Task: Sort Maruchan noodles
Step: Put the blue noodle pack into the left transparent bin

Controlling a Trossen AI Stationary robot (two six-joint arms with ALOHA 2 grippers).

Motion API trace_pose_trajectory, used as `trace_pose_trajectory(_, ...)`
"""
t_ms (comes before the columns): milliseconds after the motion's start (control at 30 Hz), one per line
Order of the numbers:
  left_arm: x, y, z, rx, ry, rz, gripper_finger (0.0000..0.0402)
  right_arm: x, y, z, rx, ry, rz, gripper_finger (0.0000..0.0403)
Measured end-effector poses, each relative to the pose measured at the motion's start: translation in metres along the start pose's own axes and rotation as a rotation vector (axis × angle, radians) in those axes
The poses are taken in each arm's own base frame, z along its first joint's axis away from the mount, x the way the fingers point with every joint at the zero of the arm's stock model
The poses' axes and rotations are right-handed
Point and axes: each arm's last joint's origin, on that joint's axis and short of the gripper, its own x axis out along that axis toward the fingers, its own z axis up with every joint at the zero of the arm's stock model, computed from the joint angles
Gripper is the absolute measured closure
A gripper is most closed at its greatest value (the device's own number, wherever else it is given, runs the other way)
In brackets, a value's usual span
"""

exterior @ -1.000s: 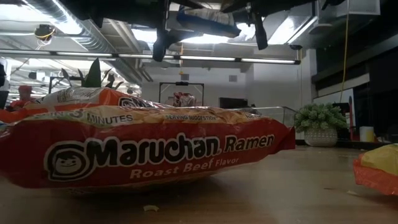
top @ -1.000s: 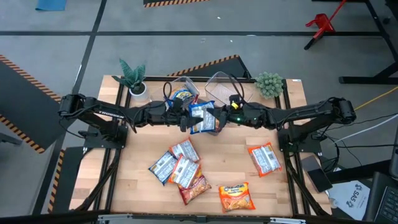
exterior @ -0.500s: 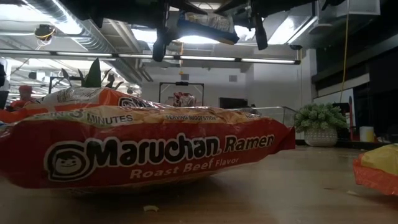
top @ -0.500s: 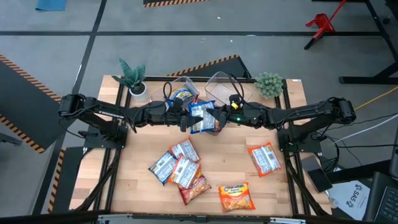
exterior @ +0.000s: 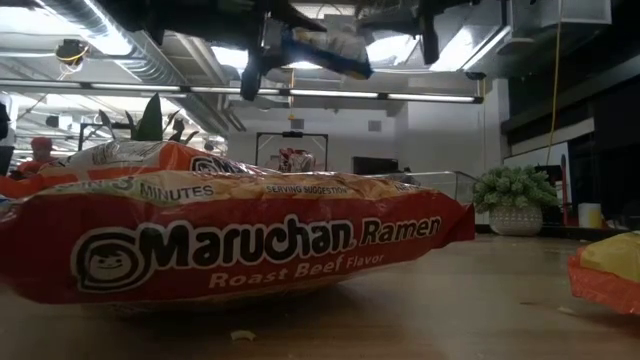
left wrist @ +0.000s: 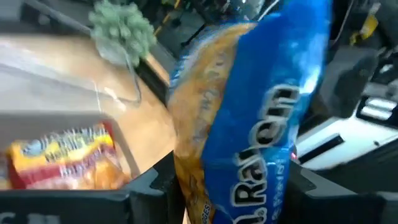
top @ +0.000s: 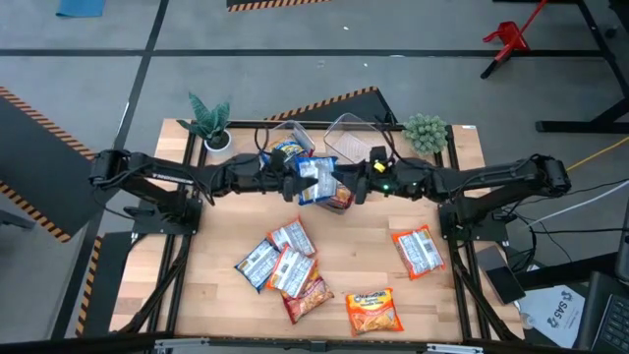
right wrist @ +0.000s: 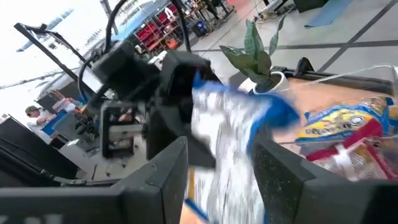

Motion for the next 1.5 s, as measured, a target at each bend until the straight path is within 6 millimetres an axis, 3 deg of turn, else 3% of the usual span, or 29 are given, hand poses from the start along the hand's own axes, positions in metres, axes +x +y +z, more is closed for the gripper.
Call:
trace_pose_trajectory(300,-0.025,0.017,0.028,0.127,-0.036,0.211,0.0253,-0.019,0.001,0.009,-0.01,0.026,-0.02,0.024)
trace_pose_trajectory(600,-0.061,0.029,0.037,0.308,-0.144,0.662,0.0253,-0.019,-0.001,0.007,-0.021,0.05,-0.05,0.0239)
trace_pose_trajectory(800,-0.061,0.043,0.03,0.444,-0.017,0.775,0.0253,-0.02,-0.003,0.005,-0.028,0.066,-0.068,0.0239)
trace_pose_trajectory(1033,-0.059,0.056,0.026,0.523,-0.047,0.988,0.0253,-0.02,-0.005,0.004,-0.035,0.061,-0.104,0.0239)
trace_pose_trajectory(1267,-0.053,0.069,0.017,0.407,-0.117,1.097,0.0253,-0.02,-0.007,0.002,-0.043,0.079,-0.122,0.0239)
trace_pose_trajectory(1500,-0.043,0.081,0.004,0.154,-0.131,1.082,0.0254,-0.02,-0.007,0.002,-0.045,0.076,-0.132,0.0239)
